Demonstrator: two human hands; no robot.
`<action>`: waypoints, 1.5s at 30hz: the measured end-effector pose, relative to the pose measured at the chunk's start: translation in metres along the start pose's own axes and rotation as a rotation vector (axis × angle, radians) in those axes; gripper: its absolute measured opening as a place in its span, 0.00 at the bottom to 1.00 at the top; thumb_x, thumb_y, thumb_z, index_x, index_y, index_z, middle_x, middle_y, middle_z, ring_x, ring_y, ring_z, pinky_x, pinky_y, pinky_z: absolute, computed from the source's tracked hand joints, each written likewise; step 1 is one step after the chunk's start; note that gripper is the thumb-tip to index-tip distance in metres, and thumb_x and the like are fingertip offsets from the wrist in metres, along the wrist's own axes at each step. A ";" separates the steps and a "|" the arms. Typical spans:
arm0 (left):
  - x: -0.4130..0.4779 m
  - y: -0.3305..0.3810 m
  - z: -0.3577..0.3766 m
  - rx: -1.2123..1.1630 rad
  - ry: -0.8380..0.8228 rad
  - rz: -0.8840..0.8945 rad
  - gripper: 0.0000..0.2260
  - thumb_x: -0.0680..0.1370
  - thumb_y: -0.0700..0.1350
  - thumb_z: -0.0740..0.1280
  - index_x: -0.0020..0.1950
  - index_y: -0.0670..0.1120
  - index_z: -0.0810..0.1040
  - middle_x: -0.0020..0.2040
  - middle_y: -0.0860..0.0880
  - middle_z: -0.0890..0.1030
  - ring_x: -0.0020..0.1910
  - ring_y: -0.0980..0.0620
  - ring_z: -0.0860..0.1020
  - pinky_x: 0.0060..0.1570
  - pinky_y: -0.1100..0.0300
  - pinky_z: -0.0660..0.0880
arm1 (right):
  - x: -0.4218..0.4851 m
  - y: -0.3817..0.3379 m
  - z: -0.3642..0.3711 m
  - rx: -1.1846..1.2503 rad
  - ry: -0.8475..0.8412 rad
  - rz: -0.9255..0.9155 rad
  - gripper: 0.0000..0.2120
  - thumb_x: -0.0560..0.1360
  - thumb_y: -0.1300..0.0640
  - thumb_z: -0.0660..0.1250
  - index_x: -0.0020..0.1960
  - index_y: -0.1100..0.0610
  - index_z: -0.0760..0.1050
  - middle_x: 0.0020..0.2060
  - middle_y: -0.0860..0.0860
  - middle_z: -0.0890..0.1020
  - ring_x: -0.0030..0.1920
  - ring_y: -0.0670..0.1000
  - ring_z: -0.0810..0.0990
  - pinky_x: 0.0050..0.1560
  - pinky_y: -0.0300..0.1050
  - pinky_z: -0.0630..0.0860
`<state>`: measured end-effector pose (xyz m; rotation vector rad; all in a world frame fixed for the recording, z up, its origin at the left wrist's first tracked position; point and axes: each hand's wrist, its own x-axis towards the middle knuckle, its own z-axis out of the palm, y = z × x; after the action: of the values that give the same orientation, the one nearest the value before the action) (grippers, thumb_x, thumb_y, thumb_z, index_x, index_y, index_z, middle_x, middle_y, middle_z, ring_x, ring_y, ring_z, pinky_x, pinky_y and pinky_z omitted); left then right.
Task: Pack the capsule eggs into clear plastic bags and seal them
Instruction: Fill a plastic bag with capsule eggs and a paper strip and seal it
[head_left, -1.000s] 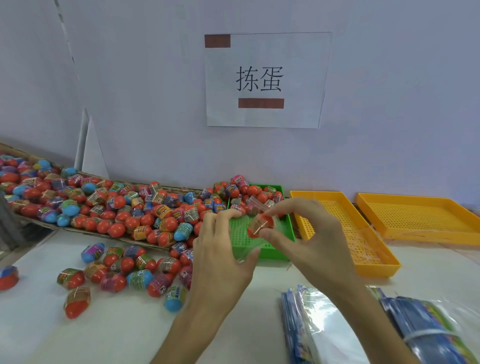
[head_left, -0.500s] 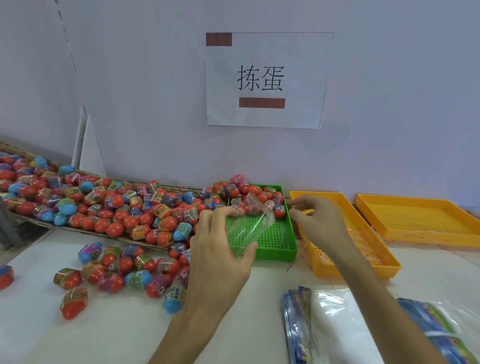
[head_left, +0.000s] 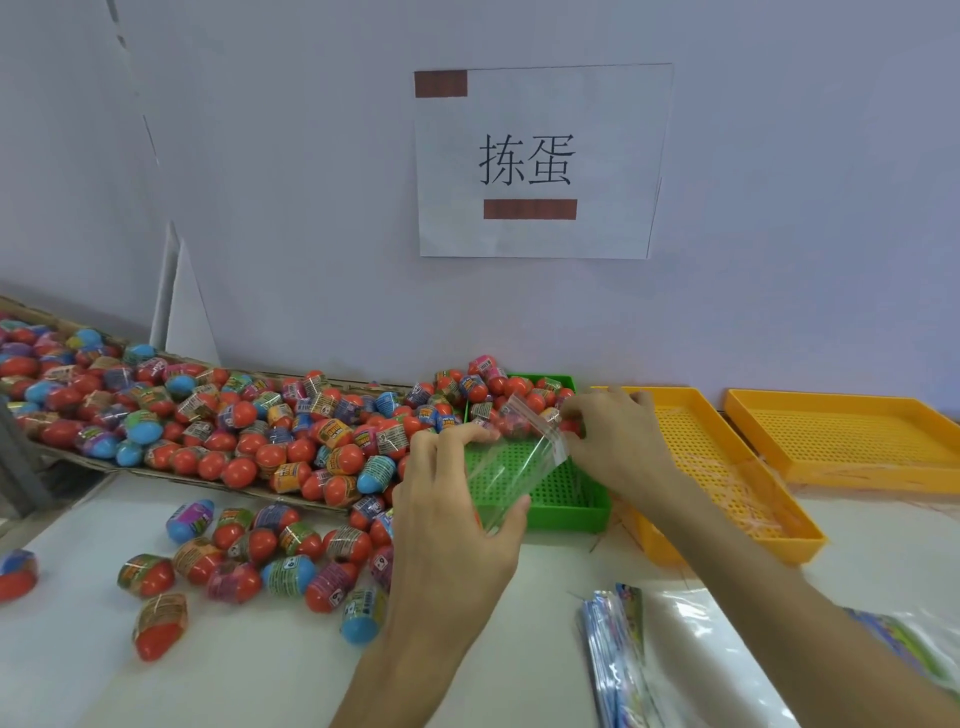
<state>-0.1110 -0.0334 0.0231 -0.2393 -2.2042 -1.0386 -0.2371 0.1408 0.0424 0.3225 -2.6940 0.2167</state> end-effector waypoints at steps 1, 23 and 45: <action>0.000 0.000 0.000 -0.002 0.000 -0.002 0.26 0.71 0.49 0.77 0.61 0.60 0.66 0.54 0.59 0.66 0.53 0.54 0.73 0.53 0.47 0.76 | -0.005 0.001 -0.008 0.217 0.068 0.068 0.05 0.77 0.52 0.68 0.51 0.49 0.81 0.47 0.45 0.84 0.52 0.49 0.79 0.57 0.48 0.70; -0.001 0.004 -0.001 0.062 -0.226 -0.125 0.35 0.61 0.72 0.69 0.63 0.63 0.62 0.54 0.64 0.61 0.54 0.62 0.67 0.58 0.54 0.70 | -0.079 -0.030 -0.064 1.049 -0.183 -0.050 0.03 0.78 0.54 0.70 0.51 0.49 0.83 0.50 0.43 0.84 0.47 0.48 0.85 0.47 0.52 0.84; 0.014 -0.004 -0.016 -0.256 -0.117 -0.227 0.10 0.81 0.40 0.67 0.46 0.54 0.84 0.41 0.58 0.80 0.35 0.60 0.74 0.37 0.69 0.70 | -0.077 -0.017 -0.053 0.667 -0.194 -0.218 0.12 0.81 0.60 0.66 0.55 0.45 0.83 0.52 0.35 0.79 0.51 0.39 0.78 0.50 0.32 0.76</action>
<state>-0.1151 -0.0498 0.0373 -0.1690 -2.2362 -1.4689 -0.1438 0.1497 0.0595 0.8614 -2.6625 1.0670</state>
